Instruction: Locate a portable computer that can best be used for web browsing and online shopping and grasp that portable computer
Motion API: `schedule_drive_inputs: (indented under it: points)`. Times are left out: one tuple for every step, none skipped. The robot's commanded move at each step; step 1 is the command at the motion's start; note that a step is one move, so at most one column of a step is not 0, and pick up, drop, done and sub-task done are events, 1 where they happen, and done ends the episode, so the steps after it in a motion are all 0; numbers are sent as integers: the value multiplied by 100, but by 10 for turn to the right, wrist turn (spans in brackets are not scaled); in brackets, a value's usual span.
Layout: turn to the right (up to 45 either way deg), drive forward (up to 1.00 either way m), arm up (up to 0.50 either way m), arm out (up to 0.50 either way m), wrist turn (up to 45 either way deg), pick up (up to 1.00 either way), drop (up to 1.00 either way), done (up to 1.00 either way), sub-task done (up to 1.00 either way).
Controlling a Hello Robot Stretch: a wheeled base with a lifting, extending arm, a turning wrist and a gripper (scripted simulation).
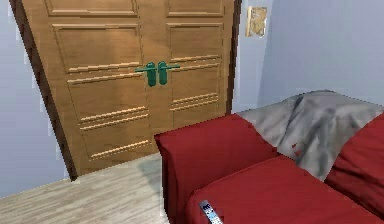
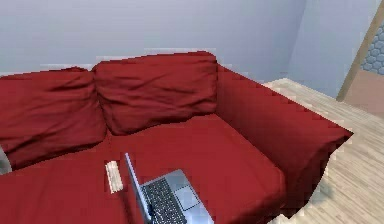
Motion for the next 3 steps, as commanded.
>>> schedule_drive_inputs:
  points:
    - [0,0,0,0,60,0,0,0,0]
    - [0,0,0,0,0,100,0,0,0]
    - [0,0,10,0,0,0,0,0,0]
